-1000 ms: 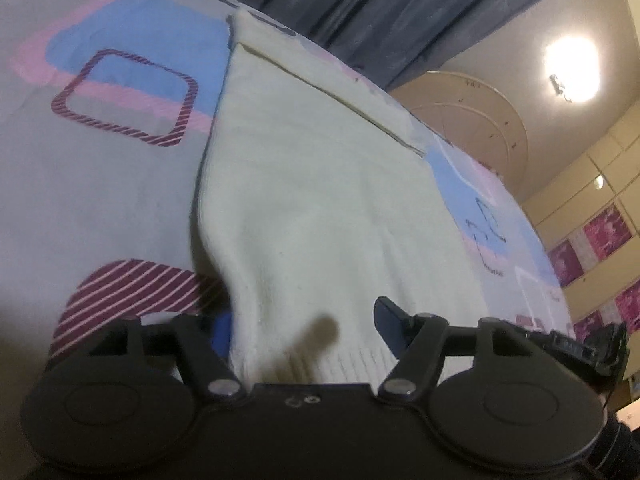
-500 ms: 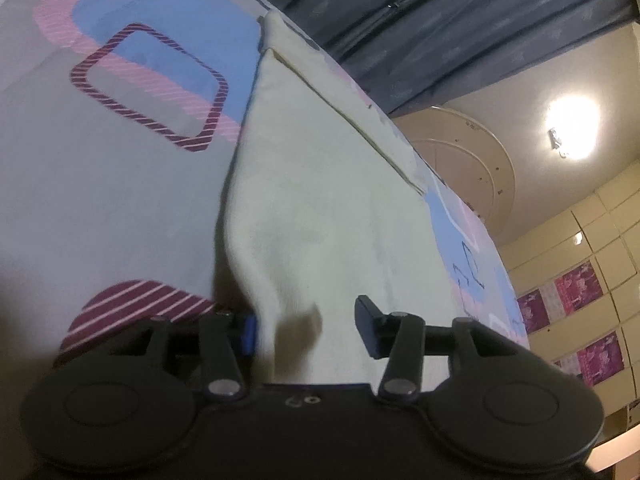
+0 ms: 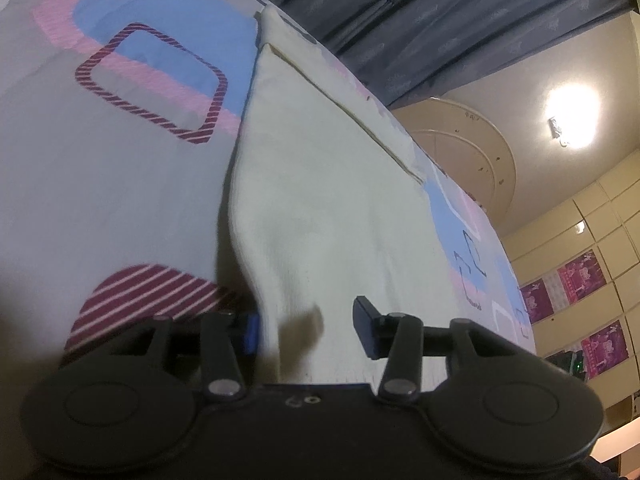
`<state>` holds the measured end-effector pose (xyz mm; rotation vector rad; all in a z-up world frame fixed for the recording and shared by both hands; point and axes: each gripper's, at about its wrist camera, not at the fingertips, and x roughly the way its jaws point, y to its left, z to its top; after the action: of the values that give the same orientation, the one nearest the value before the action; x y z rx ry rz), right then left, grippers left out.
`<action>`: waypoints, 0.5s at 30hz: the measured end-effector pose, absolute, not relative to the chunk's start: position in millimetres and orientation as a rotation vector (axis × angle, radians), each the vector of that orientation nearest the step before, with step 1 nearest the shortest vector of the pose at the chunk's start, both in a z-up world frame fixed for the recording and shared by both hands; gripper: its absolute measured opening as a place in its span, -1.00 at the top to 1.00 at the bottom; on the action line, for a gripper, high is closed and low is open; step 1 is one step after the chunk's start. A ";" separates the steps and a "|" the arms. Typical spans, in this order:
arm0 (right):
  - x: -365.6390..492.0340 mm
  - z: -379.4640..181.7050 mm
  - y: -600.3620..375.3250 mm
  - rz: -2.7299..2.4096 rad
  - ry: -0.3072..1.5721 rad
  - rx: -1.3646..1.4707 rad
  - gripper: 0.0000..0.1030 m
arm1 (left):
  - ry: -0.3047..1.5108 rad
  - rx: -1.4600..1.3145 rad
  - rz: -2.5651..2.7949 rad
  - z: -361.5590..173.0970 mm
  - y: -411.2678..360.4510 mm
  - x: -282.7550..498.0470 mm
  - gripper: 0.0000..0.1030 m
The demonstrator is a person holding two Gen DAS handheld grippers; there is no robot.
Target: Fold small clothes
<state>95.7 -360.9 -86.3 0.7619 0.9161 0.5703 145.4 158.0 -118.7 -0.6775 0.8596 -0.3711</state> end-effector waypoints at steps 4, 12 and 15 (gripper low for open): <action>90.7 -90.0 -355.1 0.574 0.909 0.747 0.94 | 0.868 -0.637 -0.352 -118.4 155.9 146.2 0.90; 83.8 -66.7 -363.2 0.574 0.795 0.712 0.96 | 0.870 -0.548 -0.307 -117.3 154.8 140.8 0.88; 88.7 -88.8 -353.1 0.531 0.910 0.672 0.96 | 0.846 -0.608 -0.302 -117.7 158.7 137.4 0.88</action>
<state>88.7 -353.1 -88.8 0.6720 0.9101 0.5307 137.4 158.7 -117.7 -0.6077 0.8456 -0.3024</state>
